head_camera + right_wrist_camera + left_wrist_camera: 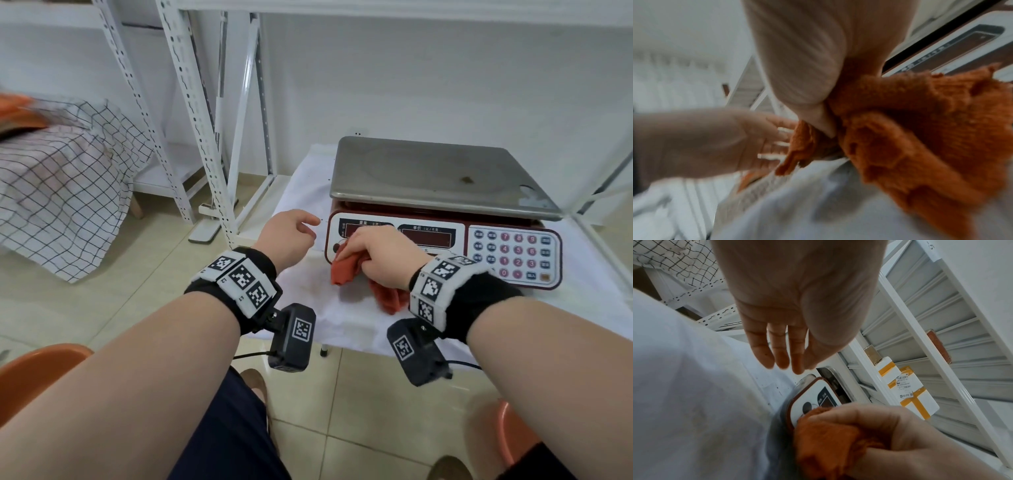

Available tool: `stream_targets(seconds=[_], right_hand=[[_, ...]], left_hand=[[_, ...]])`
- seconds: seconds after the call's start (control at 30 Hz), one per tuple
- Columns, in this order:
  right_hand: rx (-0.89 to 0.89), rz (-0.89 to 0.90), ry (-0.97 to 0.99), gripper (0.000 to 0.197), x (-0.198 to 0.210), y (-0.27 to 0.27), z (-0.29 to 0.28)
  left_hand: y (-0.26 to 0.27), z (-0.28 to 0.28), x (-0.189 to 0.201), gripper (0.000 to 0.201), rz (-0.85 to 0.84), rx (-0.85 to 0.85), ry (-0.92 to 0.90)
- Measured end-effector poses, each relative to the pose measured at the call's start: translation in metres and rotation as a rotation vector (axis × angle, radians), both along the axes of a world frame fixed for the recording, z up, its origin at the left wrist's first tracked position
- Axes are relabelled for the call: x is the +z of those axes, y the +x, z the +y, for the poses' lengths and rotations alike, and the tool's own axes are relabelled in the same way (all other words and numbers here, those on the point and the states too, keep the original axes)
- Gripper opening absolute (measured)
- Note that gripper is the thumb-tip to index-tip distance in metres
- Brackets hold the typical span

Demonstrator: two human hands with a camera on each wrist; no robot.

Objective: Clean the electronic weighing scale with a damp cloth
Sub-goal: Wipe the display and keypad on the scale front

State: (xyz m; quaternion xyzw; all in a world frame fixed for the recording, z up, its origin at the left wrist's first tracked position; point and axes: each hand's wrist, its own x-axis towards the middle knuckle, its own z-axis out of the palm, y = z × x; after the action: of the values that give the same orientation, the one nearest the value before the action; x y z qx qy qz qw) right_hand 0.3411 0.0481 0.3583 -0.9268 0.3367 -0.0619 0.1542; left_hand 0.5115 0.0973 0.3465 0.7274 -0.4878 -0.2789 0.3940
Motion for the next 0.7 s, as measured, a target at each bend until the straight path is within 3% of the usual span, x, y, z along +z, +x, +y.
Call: stream_targets(seconds=[0.1,0.17,0.23,0.3,0.43,0.53,0.6,0.7], right_hand=[[-0.173,-0.354,0.318,0.033,0.009,-0.008,-0.004],[-0.245,-0.551,0.592,0.034,0.011,-0.011,-0.004],[-0.291,-0.65,0.741,0.036,0.011,-0.012,-0.002],[-0.342,-0.709,0.78,0.033,0.011,-0.012,-0.001],[-0.396,-0.651,0.952,0.017,0.013,-0.02,0.001],[-0.341,-0.471,1.127,0.032,0.02,-0.03,0.006],[-0.286,-0.394,1.08,0.032,0.021,-0.034,0.006],[-0.342,-0.473,0.991,0.047,0.017,-0.03,0.003]], left_hand=[[-0.007,0.004,0.013,0.05,0.23,-0.177,0.004],[-0.012,0.006,0.018,0.055,0.324,-0.297,0.043],[-0.018,0.006,0.021,0.051,0.349,-0.368,0.068],[-0.023,0.006,0.024,0.034,0.316,-0.363,0.063],[-0.028,0.005,0.027,0.023,0.296,-0.265,0.055],[-0.026,0.004,0.025,0.019,0.316,-0.155,0.064],[-0.025,0.004,0.025,0.018,0.342,-0.077,0.065],[-0.025,0.006,0.028,0.024,0.411,-0.019,0.076]])
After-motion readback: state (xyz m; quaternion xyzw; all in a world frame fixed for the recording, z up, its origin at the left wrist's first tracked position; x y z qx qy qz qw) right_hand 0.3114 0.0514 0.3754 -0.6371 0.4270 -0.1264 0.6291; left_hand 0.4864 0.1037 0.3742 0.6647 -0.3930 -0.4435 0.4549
